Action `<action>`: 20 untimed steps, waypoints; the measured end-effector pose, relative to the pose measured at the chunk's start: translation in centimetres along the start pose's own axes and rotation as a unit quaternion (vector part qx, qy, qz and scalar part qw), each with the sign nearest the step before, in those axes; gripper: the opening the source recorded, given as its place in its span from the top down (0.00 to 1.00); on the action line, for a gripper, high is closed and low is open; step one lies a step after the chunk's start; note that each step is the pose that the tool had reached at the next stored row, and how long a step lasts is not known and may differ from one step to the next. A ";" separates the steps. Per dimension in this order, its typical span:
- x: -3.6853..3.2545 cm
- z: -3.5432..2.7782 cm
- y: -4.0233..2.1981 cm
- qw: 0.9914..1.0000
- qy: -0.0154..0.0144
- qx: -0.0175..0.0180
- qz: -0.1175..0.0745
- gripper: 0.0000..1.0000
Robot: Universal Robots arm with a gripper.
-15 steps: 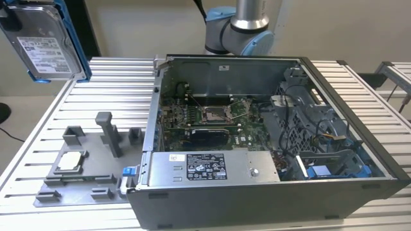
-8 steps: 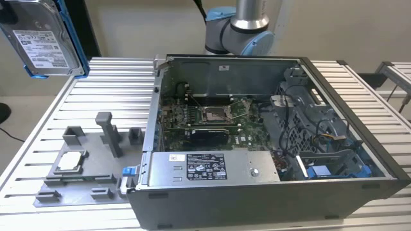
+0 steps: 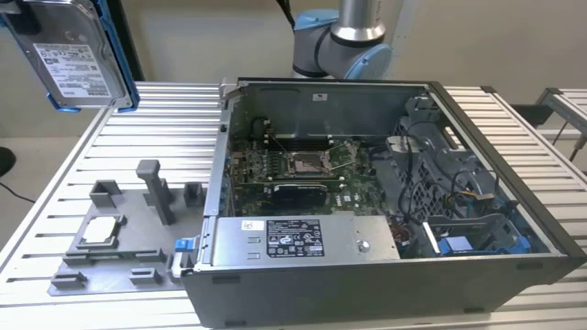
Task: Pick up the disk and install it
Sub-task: 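Pick up the disk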
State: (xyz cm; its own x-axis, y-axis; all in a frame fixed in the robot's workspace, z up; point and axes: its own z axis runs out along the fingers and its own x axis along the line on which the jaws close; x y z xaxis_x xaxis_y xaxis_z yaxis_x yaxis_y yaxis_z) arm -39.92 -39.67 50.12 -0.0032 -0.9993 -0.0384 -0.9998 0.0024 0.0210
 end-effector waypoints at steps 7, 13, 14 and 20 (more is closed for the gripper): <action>-0.01 -0.06 -3.17 1.000 0.000 0.000 0.000 1.00; -0.02 -0.12 -5.87 1.000 0.000 0.000 0.000 1.00; -0.02 -0.13 -6.32 1.000 0.000 0.000 0.000 1.00; -0.03 -0.19 -9.03 1.000 0.000 0.000 0.000 1.00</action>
State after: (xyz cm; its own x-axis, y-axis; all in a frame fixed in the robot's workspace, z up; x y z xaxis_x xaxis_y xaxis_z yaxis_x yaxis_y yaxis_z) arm -30.89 -39.67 50.11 -0.0032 -0.9993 -0.0384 -0.9998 0.0024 0.0209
